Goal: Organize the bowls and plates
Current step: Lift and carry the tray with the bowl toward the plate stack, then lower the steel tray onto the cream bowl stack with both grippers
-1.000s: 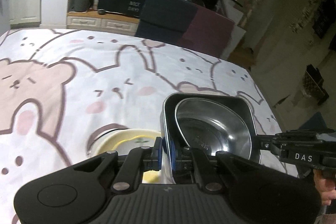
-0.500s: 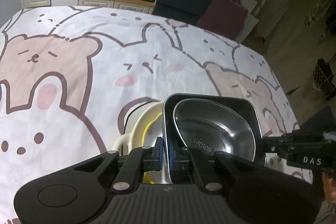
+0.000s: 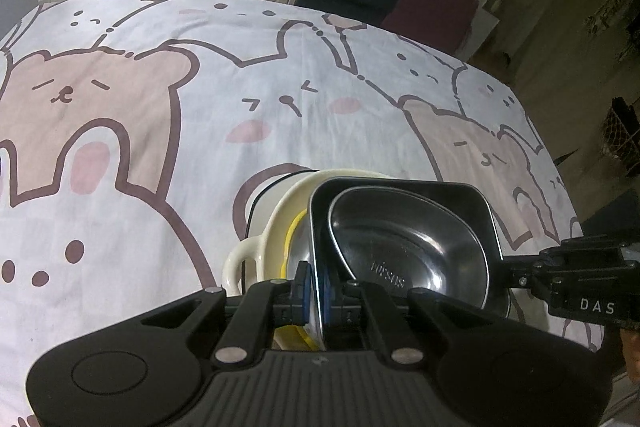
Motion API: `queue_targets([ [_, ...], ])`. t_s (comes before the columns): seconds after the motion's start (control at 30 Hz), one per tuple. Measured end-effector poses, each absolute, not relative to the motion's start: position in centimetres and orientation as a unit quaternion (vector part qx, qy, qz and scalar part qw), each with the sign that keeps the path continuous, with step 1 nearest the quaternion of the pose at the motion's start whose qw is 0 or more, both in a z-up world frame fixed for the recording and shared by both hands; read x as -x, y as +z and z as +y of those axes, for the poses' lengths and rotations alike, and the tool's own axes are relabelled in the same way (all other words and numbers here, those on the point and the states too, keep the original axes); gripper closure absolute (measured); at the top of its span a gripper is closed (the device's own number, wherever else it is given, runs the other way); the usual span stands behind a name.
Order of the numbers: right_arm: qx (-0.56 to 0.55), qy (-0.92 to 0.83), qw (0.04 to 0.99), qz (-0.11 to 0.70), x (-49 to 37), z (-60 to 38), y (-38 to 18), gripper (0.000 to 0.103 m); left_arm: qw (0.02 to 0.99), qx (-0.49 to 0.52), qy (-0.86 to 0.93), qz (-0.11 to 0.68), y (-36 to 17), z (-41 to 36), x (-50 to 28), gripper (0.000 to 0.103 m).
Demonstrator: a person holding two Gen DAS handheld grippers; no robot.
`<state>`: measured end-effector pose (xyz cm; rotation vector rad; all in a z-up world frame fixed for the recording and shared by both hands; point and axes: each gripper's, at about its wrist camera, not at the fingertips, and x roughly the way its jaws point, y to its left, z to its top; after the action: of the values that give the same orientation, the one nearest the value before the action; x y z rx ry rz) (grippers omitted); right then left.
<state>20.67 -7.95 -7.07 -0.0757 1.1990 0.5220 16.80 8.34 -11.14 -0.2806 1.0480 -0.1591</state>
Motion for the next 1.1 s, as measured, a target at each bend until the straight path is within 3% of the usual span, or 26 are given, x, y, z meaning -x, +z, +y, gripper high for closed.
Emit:
queue_targets([
  [1.1,0.047,0.239,0.785,0.57,-21.1,-7.26,-7.85,0.093,0.851,0.132,-0.073,0.504,-11.56,8.32,-17.04,0.098],
])
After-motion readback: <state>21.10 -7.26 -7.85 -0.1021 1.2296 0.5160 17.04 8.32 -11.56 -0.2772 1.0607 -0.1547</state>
